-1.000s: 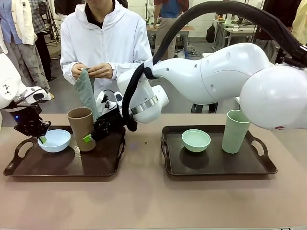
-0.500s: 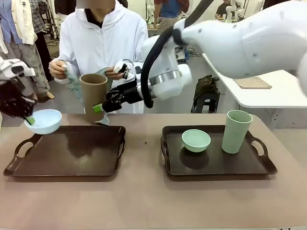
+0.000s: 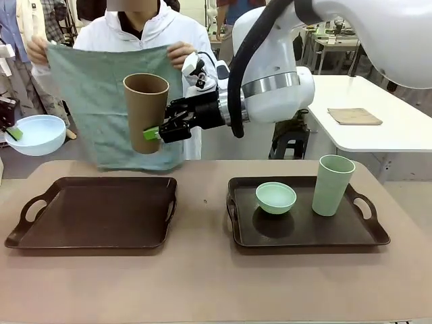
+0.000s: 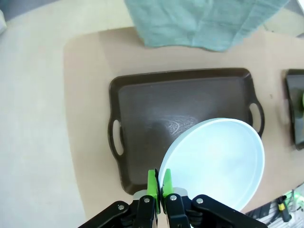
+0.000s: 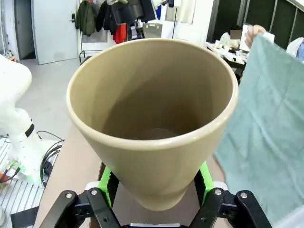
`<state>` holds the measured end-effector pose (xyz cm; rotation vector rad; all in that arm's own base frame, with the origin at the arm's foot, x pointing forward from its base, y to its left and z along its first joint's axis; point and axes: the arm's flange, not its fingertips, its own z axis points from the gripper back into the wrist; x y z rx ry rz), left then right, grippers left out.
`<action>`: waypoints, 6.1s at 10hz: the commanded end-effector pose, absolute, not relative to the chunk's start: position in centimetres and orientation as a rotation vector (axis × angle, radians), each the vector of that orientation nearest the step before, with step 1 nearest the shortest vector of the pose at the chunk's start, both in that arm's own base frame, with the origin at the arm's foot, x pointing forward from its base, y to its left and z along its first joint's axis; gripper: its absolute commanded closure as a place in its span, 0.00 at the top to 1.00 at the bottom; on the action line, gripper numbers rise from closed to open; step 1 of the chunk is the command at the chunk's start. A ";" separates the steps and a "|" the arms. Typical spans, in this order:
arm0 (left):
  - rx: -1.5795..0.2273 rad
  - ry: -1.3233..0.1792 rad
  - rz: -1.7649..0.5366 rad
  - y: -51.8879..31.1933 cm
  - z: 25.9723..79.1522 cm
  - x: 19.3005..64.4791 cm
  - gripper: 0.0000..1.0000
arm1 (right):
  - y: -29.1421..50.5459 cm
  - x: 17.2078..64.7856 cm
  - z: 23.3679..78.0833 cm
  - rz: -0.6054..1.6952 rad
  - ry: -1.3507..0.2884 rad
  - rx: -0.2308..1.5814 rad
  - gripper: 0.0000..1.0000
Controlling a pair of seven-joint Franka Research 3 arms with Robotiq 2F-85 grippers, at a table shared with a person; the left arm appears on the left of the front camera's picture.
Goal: Set up a tray with a mat and arrange the tableware.
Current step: Pick up the Picnic Bowl and Reusable plastic cup from the Handle tray in front of the human's position and hold them in the air, then place the Picnic Bowl and Reusable plastic cup back onto the Handle tray in front of the human's position.
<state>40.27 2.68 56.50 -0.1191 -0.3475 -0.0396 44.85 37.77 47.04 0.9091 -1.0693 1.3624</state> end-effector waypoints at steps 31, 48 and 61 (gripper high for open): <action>-0.119 -0.347 -0.040 2.7 56.5 40.3 0.00 | 37.6 44.7 46.4 1.358 -1.054 0.911 0.22; -0.160 -0.309 -0.043 2.4 53.4 41.4 0.04 | 39.6 46.2 42.5 1.376 -1.012 0.979 0.80; -0.175 -0.168 0.022 3.7 42.8 45.0 0.04 | 43.4 48.4 30.6 1.456 -0.926 1.021 0.80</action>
